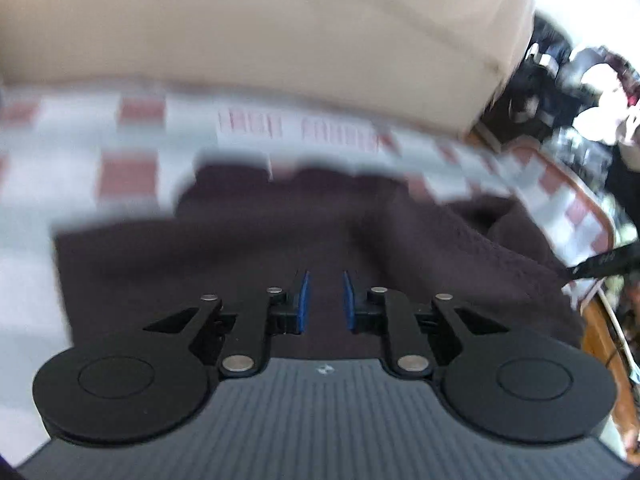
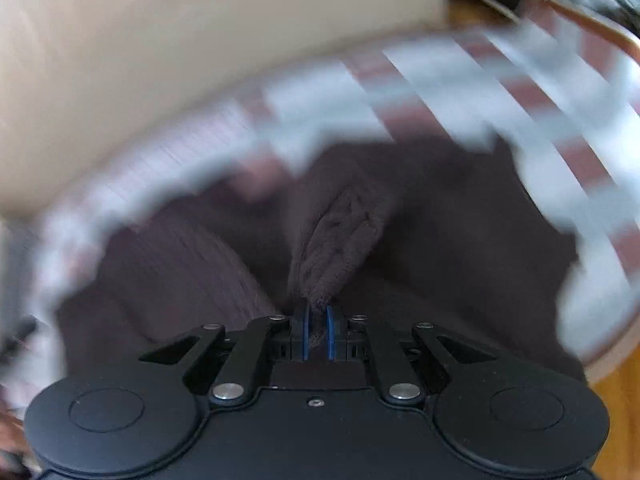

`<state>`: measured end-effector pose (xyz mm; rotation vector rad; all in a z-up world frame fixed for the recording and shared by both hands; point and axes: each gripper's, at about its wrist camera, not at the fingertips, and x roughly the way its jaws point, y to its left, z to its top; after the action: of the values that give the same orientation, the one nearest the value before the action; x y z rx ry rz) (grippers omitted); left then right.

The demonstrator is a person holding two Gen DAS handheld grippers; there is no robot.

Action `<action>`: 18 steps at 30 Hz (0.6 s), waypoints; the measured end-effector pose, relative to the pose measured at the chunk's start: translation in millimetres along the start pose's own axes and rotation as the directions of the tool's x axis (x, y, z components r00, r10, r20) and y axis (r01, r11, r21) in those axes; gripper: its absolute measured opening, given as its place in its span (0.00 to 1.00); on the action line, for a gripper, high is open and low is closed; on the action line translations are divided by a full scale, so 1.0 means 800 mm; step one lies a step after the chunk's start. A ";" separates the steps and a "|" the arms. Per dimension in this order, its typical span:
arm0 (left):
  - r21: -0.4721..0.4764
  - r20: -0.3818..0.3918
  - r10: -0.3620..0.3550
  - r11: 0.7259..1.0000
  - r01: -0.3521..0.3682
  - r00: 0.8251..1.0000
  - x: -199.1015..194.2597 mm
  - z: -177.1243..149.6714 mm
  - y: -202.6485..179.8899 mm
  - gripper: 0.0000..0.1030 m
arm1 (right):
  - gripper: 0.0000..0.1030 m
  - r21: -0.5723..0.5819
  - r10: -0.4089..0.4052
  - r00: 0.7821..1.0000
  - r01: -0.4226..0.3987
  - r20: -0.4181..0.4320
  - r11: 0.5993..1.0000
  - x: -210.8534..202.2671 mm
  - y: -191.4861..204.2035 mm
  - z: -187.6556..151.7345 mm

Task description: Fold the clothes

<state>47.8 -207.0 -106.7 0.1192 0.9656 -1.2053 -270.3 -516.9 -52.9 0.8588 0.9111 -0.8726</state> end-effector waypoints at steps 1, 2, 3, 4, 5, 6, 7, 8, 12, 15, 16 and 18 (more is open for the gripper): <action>-0.010 -0.031 -0.003 1.000 0.003 1.000 0.011 -0.006 -0.001 0.17 | 0.13 0.028 -0.013 0.999 0.014 -0.032 1.000 0.015 -0.007 -0.008; -0.015 -0.057 -0.006 1.000 0.005 0.998 0.020 -0.013 -0.002 0.18 | 0.15 0.009 -0.040 0.998 0.041 -0.040 0.999 0.020 -0.004 -0.009; -0.011 -0.070 -0.008 1.000 0.007 0.998 0.024 -0.018 -0.006 0.18 | 0.17 -0.026 -0.074 0.997 0.073 -0.039 0.997 0.022 0.003 -0.008; 0.001 -0.071 -0.010 1.000 0.010 0.997 0.025 -0.021 -0.009 0.18 | 0.18 -0.060 -0.107 0.994 0.105 -0.037 0.993 0.024 0.010 -0.008; 0.012 -0.072 -0.011 1.000 0.012 0.997 0.026 -0.023 -0.012 0.19 | 0.21 -0.094 -0.140 0.990 0.136 -0.034 0.986 0.026 0.018 -0.007; 0.023 -0.073 -0.012 1.000 0.014 0.997 0.027 -0.026 -0.014 0.23 | 0.29 -0.164 -0.192 0.981 0.187 -0.015 0.969 0.024 0.030 -0.006; 0.033 -0.074 -0.014 0.999 0.017 0.997 0.027 -0.029 -0.017 0.25 | 0.31 -0.245 -0.251 0.968 0.249 0.022 0.937 0.019 0.045 -0.002; 0.036 -0.069 -0.024 0.999 0.026 0.997 0.028 -0.031 -0.018 0.27 | 0.32 -0.326 -0.294 0.953 0.303 0.077 0.896 0.011 0.062 0.000; -0.005 -0.066 -0.113 0.994 0.113 0.991 0.027 -0.029 -0.012 0.28 | 0.43 -0.492 -0.061 0.974 0.165 0.220 0.855 -0.028 0.105 0.004; -0.063 -0.069 -0.195 0.980 0.191 0.978 0.035 -0.024 -0.008 0.28 | 0.47 -0.514 0.117 0.983 -0.030 0.138 0.858 -0.020 0.124 0.012; -0.080 -0.072 -0.214 0.975 0.208 0.974 0.038 -0.024 -0.007 0.28 | 0.48 -0.523 0.111 0.986 -0.028 0.127 0.852 -0.007 0.128 0.015; -0.088 -0.080 -0.233 0.970 0.226 0.969 0.042 -0.024 -0.009 0.28 | 0.49 -0.546 0.058 0.992 0.014 0.116 0.837 0.027 0.133 0.019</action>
<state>32.0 -224.0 -138.2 -0.0009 1.1273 -1.3813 -163.2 -494.9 -41.5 0.3086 0.9677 -0.5869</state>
